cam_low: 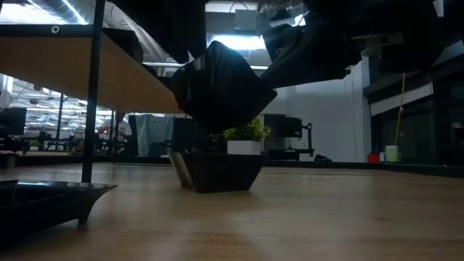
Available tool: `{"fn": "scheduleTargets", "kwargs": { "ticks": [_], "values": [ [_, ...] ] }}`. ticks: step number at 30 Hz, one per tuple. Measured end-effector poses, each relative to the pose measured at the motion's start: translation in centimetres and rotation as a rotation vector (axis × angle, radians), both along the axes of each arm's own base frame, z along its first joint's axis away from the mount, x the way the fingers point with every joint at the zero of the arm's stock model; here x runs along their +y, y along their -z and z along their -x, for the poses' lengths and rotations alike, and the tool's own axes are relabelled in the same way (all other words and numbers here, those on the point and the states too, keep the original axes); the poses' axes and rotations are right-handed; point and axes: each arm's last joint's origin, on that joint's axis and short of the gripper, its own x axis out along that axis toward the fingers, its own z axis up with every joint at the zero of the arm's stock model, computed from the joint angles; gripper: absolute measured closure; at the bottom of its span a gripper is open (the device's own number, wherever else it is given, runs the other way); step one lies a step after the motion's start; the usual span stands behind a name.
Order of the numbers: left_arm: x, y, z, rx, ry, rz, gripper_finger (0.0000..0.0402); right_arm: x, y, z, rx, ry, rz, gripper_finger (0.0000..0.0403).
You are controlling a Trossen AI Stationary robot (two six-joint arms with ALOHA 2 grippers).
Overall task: Pick & Place Mini shaped plates
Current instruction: Stack the black distorted square plate on top of the black distorted square plate on the shelf
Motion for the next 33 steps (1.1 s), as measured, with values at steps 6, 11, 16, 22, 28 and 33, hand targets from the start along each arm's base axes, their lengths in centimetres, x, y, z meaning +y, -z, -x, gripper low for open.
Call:
{"fn": "scheduleTargets", "kwargs": {
  "ticks": [6, 11, 16, 22, 28, 33],
  "values": [
    [1.6, 0.1, -0.8, 0.051, -0.011, 0.094, 0.0294, 0.0, 0.0, 0.0, -0.003, 0.0, -0.001, 0.0402],
    [2.4, 0.1, -1.2, 0.067, -0.018, 0.153, 0.0308, 0.0, -0.2, -0.1, -0.025, -0.003, -0.004, 0.0402],
    [2.4, 0.1, -1.3, 0.058, -0.015, 0.155, 0.0327, 0.0, -0.2, -0.1, -0.027, -0.004, -0.002, 0.0402],
    [2.1, 0.1, -1.3, 0.066, -0.001, 0.173, 0.038, 0.0, -0.2, -0.1, -0.03, -0.004, -0.002, 0.0402],
    [2.0, 0.1, -1.2, 0.079, -0.002, 0.207, 0.0399, 0.1, -0.4, -0.2, -0.05, -0.004, -0.007, 0.0397],
    [1.8, 0.1, -1.1, 0.077, -0.005, 0.203, 0.0399, 0.1, -0.4, -0.2, -0.049, 0.001, -0.017, 0.0395]
  ]
}}
